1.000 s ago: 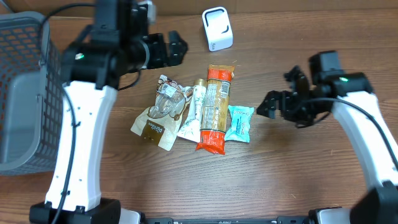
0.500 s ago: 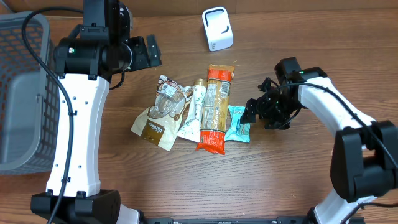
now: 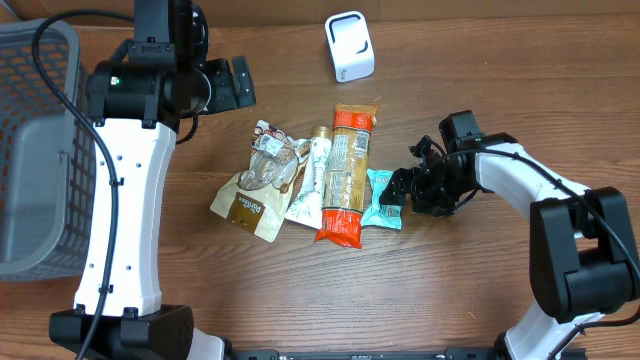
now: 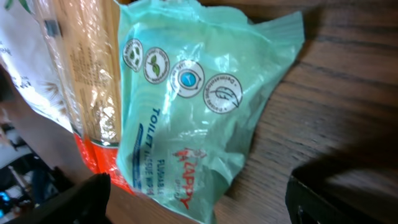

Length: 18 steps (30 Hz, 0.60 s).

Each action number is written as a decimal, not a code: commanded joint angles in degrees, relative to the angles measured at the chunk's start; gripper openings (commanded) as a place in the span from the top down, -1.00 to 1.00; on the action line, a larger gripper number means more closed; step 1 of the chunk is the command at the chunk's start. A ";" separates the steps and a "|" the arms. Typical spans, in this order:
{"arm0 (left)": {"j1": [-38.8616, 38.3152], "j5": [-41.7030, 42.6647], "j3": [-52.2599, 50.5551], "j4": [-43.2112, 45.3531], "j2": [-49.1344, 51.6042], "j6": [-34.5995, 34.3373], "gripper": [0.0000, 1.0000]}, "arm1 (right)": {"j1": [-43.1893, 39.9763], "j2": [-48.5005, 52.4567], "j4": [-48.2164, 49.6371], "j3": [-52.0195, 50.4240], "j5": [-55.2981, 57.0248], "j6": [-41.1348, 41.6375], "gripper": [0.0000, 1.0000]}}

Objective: Scan the item barcode
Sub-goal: 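Reach the right gripper down and grasp the green wipes pack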

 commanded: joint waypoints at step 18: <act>0.17 -1.07 -0.44 0.02 -0.22 1.11 -0.99 | 0.90 0.28 9.16 -6.21 -1.09 9.01 0.81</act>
